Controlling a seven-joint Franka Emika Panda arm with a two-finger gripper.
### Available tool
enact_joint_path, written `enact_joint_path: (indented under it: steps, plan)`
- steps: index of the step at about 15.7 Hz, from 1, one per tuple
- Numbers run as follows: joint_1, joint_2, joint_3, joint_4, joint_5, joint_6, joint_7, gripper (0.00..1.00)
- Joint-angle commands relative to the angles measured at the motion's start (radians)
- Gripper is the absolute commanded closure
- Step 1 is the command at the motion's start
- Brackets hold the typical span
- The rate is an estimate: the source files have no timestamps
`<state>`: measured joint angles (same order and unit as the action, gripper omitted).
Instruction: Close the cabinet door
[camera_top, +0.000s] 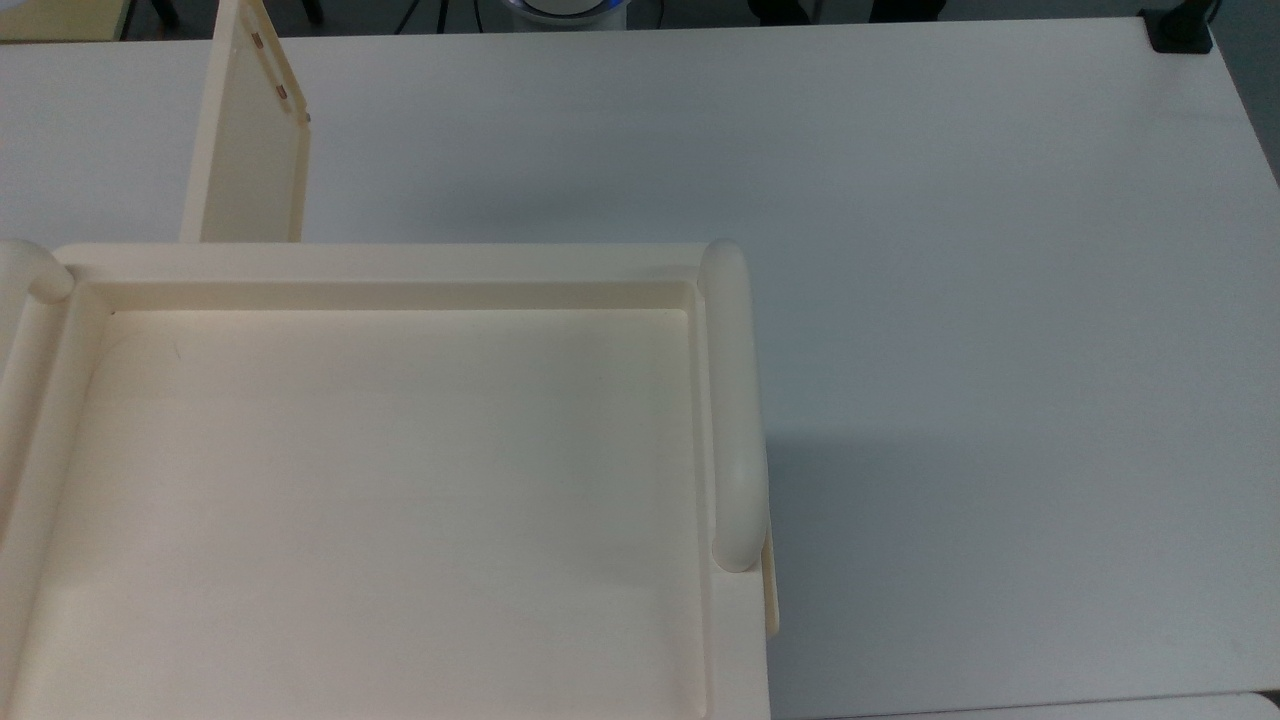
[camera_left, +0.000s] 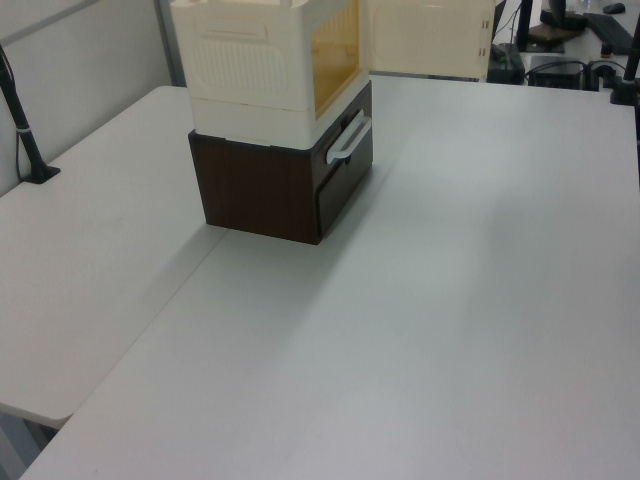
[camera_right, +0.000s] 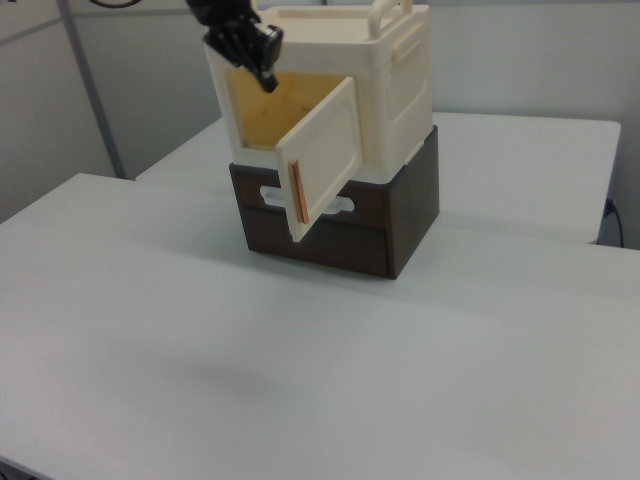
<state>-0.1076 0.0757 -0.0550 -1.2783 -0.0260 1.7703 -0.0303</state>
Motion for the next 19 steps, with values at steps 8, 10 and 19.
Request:
enact_joint_path:
  steps: [8, 10, 19]
  plan:
    - [-0.116, 0.027, -0.049, -0.032, 0.026, 0.097, -0.207, 1.0]
    - [-0.116, 0.035, -0.049, -0.041, 0.024, 0.087, -0.224, 1.0]
    - [-0.089, 0.047, -0.028, -0.061, 0.032, 0.046, -0.226, 1.0]
